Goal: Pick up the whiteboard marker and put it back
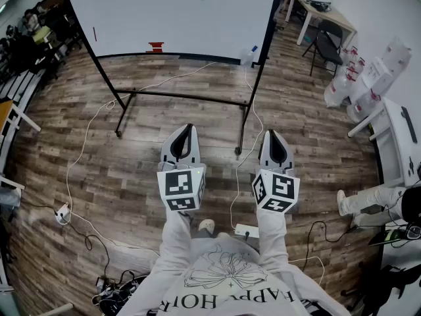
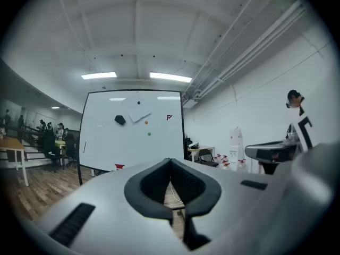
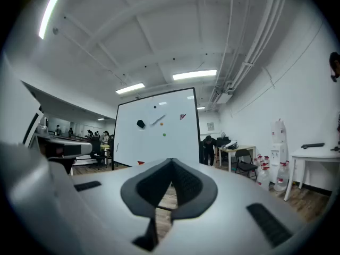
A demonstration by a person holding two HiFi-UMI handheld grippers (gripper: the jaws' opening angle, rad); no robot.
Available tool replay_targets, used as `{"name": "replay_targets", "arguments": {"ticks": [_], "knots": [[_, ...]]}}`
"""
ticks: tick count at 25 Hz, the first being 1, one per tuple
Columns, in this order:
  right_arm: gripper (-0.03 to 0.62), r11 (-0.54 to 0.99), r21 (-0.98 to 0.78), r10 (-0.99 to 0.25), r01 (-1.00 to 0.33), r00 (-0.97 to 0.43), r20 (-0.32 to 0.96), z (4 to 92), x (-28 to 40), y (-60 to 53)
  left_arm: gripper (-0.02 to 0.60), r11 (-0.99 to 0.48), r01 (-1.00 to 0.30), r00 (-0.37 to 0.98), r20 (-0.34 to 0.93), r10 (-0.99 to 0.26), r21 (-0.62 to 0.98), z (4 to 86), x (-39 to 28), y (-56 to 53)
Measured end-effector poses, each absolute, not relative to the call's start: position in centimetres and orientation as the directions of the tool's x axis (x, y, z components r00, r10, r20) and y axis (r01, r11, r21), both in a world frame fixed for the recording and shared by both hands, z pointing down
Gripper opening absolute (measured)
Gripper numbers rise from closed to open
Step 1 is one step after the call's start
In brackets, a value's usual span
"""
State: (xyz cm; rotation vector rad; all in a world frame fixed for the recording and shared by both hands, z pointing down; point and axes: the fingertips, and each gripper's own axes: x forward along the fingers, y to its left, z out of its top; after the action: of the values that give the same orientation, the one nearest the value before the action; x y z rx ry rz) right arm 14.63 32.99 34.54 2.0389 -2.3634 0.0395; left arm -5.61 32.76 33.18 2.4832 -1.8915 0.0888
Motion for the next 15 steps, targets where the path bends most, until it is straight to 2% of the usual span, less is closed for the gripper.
{"name": "replay_targets", "arguments": {"ticks": [15], "knots": [[-0.006, 0.133, -0.017, -0.990, -0.991, -0.133, 0.040, 35.6, 12.9, 30.6, 0.006, -0.263, -0.965, 0.261, 0.066, -0.963, -0.014, 34.2, -8.3, 30.3]]}}
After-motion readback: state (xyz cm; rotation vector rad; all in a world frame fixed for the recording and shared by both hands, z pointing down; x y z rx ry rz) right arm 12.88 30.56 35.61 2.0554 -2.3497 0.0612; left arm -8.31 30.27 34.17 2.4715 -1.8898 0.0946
